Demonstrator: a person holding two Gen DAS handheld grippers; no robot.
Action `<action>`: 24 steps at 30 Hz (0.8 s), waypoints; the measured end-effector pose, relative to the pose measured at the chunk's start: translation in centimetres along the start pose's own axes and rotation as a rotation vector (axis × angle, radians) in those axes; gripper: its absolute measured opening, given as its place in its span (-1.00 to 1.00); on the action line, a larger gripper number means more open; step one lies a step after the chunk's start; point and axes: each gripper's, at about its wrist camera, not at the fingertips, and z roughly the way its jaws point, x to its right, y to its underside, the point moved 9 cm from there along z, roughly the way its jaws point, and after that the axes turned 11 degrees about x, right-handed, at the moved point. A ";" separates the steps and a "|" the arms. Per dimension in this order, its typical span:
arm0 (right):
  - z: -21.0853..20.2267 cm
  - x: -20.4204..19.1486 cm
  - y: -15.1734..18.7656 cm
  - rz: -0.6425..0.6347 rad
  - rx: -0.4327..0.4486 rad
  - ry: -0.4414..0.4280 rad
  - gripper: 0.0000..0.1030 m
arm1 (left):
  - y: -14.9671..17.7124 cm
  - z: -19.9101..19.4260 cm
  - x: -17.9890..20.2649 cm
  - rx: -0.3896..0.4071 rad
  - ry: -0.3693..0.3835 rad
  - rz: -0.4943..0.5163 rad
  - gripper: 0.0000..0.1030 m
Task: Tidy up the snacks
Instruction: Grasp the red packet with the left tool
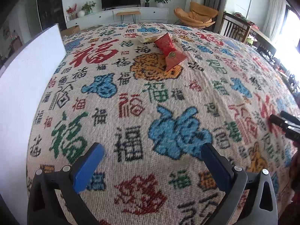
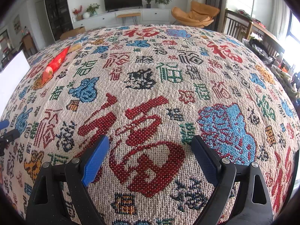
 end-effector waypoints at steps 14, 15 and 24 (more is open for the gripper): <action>0.1 0.1 0.0 0.001 0.000 -0.001 0.79 | -13.6 11.9 2.4 -0.051 -0.040 0.026 0.88; 0.1 0.1 0.0 0.001 0.000 -0.001 0.79 | -13.5 12.6 2.0 -0.061 -0.055 0.019 0.83; 0.0 -0.1 0.0 0.000 -0.001 -0.004 0.81 | -12.6 10.4 -1.3 -0.027 -0.050 -0.030 -0.63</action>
